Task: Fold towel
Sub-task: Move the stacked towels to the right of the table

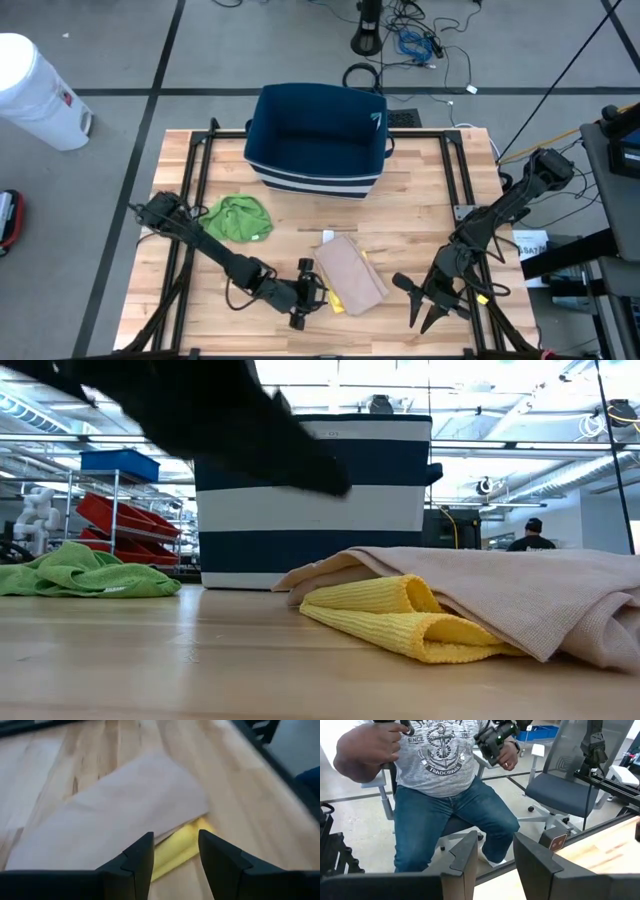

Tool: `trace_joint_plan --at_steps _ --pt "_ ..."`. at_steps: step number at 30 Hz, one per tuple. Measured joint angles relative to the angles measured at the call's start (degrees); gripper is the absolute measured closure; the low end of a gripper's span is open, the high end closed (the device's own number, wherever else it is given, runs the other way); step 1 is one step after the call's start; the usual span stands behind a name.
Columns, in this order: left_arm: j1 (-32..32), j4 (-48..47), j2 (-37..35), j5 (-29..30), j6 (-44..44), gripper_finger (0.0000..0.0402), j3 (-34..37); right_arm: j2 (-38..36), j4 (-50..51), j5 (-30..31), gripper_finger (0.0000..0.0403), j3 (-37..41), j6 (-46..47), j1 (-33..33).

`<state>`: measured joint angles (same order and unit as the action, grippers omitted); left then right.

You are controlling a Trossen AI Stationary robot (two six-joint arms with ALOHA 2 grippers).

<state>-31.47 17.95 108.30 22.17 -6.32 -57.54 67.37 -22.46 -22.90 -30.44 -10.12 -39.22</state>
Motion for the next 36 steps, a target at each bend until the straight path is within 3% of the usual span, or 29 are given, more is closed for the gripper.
trace_joint_plan --at_steps 13,26,32,36 --pt "7.0 2.8 8.7 -2.7 -0.7 0.0241 -0.7 0.0 -1.8 0.3 0.0289 0.0 4.8 -2.2" --pt "18.4 3.0 15.8 -15.0 8.9 0.0241 -10.6 0.0 -1.7 4.4 0.0289 0.0 9.5 -2.9" --pt "22.6 1.5 16.2 -16.1 14.3 0.0241 -13.8 0.0 0.8 5.4 0.0289 0.0 14.4 -2.9" --pt "24.4 2.0 16.2 -20.3 15.8 0.0241 -16.1 0.0 2.1 8.2 0.0289 0.0 15.7 -2.9"
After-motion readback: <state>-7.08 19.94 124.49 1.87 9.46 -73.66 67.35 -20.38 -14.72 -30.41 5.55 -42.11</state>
